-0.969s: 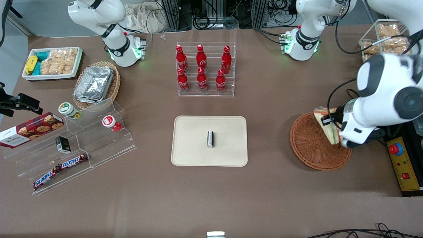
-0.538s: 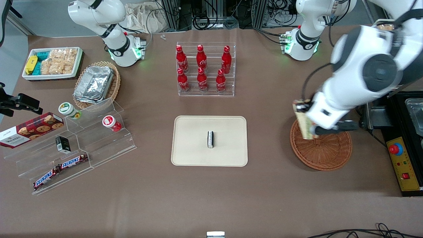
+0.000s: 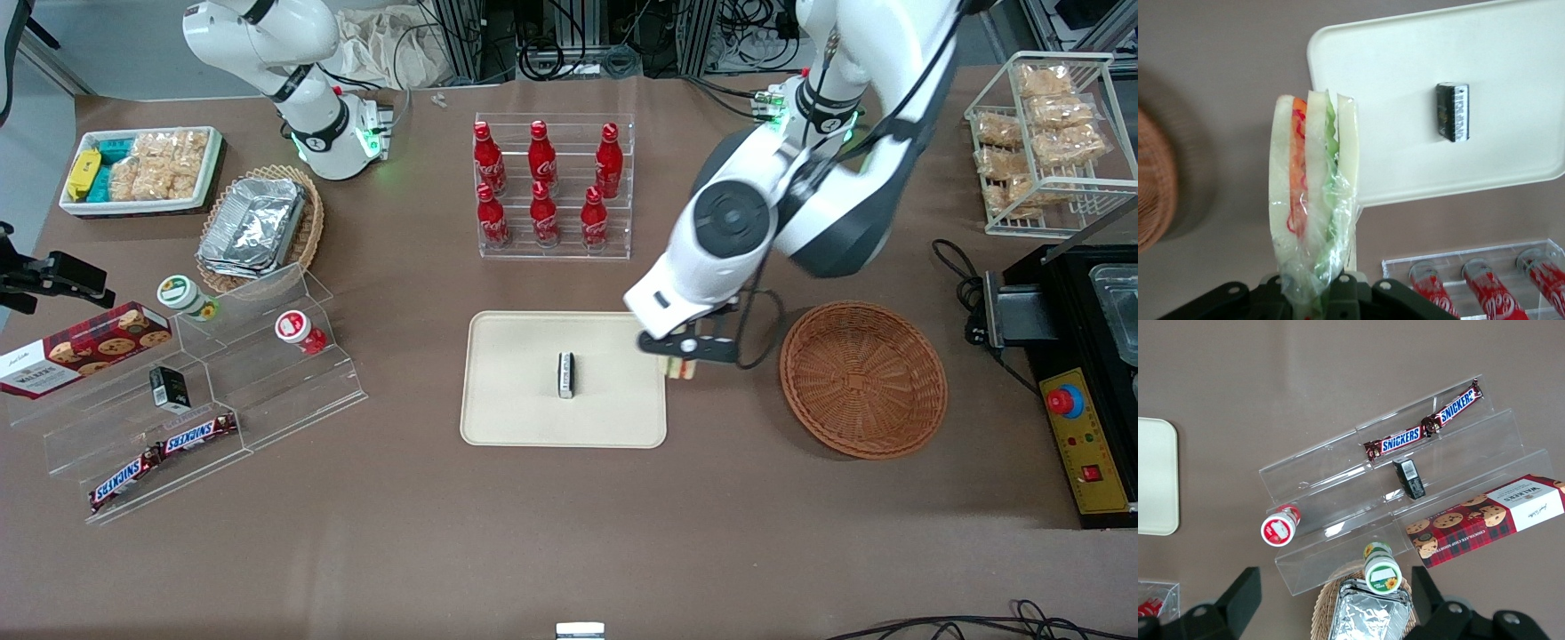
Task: Place sandwich from basket to tray
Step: 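Carry the sandwich over to the cream tray beside the black packet, then lower the sandwich onto the tray and open the left gripper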
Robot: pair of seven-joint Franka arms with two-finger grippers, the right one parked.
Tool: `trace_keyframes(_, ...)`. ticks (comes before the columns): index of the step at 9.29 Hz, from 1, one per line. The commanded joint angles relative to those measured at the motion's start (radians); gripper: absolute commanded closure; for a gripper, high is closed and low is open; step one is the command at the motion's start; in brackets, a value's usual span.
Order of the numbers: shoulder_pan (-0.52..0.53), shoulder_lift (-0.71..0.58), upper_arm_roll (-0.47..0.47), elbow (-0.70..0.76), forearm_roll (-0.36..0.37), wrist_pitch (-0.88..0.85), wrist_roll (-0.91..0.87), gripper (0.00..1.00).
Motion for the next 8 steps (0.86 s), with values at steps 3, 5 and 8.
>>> trace_keyframes(3, -0.046, 0.222, 0.004, 0.021, 0.096, 0.144, -0.058, 1.00)
trace_keyframes(5, -0.045, 0.272, 0.004, 0.021, 0.113, 0.203, -0.056, 1.00)
trace_keyframes(8, -0.046, 0.313, 0.007, 0.021, 0.118, 0.249, -0.056, 0.51)
